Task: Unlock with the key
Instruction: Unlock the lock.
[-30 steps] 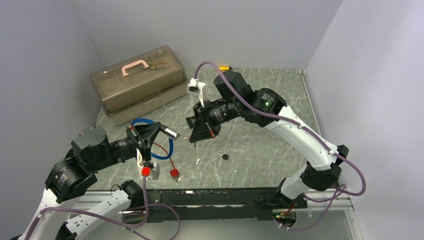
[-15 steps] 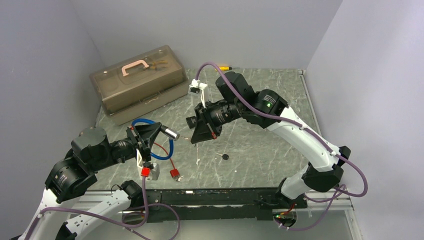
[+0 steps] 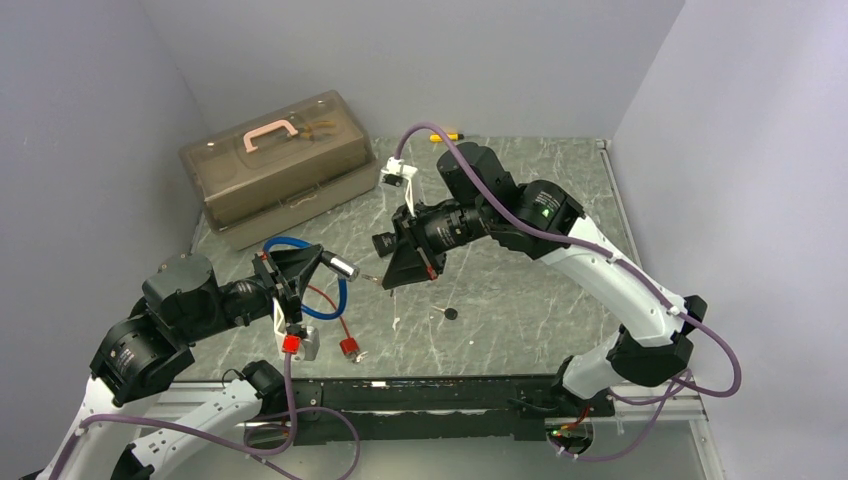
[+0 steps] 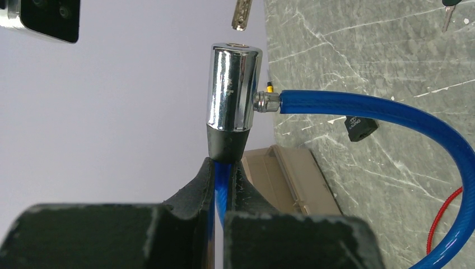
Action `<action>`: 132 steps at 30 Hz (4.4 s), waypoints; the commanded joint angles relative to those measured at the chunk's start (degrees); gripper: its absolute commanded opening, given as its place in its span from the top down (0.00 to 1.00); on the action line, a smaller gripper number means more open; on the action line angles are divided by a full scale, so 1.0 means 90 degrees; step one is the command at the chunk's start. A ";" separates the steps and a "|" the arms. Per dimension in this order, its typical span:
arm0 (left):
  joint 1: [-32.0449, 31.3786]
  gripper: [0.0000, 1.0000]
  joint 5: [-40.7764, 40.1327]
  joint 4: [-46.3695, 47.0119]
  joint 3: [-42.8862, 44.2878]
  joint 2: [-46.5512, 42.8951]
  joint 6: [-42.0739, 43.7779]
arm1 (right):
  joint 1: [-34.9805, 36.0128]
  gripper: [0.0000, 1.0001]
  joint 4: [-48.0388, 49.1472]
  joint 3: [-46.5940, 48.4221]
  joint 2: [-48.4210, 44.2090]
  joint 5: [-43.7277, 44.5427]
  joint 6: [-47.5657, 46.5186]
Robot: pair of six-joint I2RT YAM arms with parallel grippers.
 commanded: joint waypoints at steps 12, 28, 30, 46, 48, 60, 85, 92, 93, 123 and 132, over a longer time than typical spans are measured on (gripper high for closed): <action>0.0011 1.00 0.0095 0.0319 0.0239 -0.0030 0.0136 | 0.0025 1.00 0.0246 0.0431 0.0232 -0.0139 -0.0066; 0.0013 1.00 0.0137 0.0310 0.0286 -0.0063 0.0130 | 0.0018 1.00 0.0235 0.0279 0.0228 0.0084 -0.0033; 0.0013 1.00 0.0142 0.0295 0.0306 -0.0061 0.0119 | 0.0023 1.00 0.0261 0.0265 0.0233 0.0112 -0.0014; 0.0015 1.00 -0.0029 0.0109 0.0405 -0.0011 0.0365 | 0.0008 1.00 0.0667 0.0054 0.0282 0.0261 0.0408; 0.0019 1.00 -0.0025 0.0095 0.0433 -0.0002 0.0373 | 0.0015 1.00 0.0756 -0.0001 0.0275 0.0277 0.0450; 0.0005 1.00 -0.0003 0.0032 0.0370 -0.0039 0.0537 | 0.0012 1.00 0.1050 -0.0069 0.0323 0.0388 0.0716; -0.0090 1.00 0.0049 -0.0193 0.0304 -0.0027 0.0851 | 0.0015 1.00 0.1354 0.0120 0.0643 0.0570 0.0995; -0.0213 1.00 -0.0152 -0.0083 0.0265 0.0026 0.0891 | 0.0017 1.00 0.1544 0.0058 0.0746 0.0689 0.1125; -0.0218 1.00 -0.0160 -0.0072 0.0240 0.0020 0.0882 | 0.0023 1.00 0.1622 -0.0019 0.0704 0.0711 0.1151; -0.0222 1.00 0.0144 0.0170 0.0214 0.0184 -0.0106 | 0.0191 1.00 0.2798 -0.1389 -0.0344 0.0648 0.0741; -0.0224 1.00 -0.0313 0.0197 0.0015 0.0103 0.0266 | 0.0200 1.00 0.2355 -0.1733 -0.0936 0.1339 0.0792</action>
